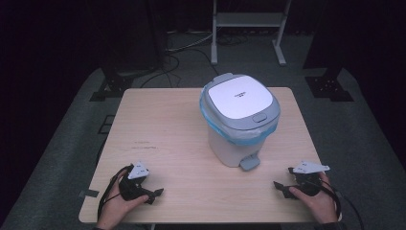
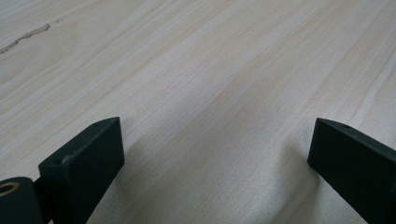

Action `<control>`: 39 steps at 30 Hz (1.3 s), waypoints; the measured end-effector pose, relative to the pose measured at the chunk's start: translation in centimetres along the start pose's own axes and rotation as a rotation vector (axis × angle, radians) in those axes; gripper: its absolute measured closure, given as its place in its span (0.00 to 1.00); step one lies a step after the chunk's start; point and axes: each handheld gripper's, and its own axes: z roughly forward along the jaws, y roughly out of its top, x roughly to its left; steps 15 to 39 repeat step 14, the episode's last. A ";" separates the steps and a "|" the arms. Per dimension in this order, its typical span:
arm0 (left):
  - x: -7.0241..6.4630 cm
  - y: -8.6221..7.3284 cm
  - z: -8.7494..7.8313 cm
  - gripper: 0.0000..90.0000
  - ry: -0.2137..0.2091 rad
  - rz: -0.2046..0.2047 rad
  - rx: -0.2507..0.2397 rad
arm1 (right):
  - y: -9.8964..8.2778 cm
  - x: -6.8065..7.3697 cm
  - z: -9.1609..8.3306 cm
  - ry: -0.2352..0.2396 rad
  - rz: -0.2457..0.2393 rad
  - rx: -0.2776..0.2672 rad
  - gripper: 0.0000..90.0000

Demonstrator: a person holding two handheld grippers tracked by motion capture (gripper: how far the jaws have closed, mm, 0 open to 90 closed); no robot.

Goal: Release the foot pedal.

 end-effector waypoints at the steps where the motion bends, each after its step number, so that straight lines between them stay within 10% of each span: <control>1: 0.0 0.0 0.0 0.02 -0.001 0.001 -0.003 | 0.0 0.0 0.0 0.000 0.000 0.000 0.16; 39: 0.0 -0.2 0.1 0.02 -0.005 0.004 -0.023 | 0.0 0.0 0.0 -0.003 0.002 0.001 0.15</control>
